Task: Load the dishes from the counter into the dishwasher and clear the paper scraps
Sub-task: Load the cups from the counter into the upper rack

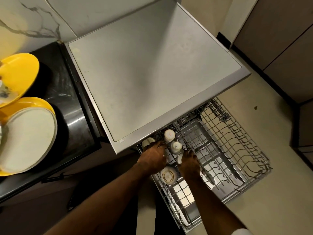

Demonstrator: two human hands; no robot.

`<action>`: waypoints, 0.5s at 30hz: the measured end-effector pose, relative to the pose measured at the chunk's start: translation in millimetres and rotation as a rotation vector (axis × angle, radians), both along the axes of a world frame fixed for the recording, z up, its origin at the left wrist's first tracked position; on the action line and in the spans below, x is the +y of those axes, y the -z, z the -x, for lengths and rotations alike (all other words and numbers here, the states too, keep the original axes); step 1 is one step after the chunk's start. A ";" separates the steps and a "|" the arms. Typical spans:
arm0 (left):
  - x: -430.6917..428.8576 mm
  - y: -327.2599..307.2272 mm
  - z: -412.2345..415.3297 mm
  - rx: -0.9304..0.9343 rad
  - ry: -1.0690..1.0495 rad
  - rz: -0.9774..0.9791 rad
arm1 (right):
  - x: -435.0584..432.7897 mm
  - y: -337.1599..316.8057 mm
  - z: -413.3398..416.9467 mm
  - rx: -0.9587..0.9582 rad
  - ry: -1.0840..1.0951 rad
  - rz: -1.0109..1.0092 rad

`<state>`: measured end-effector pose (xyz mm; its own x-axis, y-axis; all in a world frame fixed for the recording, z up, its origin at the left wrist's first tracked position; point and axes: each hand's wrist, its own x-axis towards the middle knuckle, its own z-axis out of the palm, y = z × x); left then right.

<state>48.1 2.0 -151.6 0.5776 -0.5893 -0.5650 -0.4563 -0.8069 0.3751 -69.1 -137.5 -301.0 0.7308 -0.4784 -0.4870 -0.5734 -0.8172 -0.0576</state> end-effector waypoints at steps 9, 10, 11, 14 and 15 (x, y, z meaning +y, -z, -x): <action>4.2 -1.3 -1.2 -0.022 -0.022 -0.010 | 1.8 5.0 3.1 -0.043 0.046 -0.103; 4.1 -2.1 -0.1 -0.020 -0.022 -0.014 | 1.0 2.1 4.7 -0.046 0.057 -0.119; 3.6 -4.2 1.1 -0.021 -0.020 -0.018 | -0.5 -0.9 5.8 -0.055 0.073 -0.138; 3.5 -12.5 4.8 -0.044 -0.008 -0.008 | -3.1 -21.1 6.5 -0.083 0.134 -0.210; 2.8 -16.2 6.5 -0.061 0.003 0.005 | -4.1 -28.7 6.7 -0.108 0.164 -0.239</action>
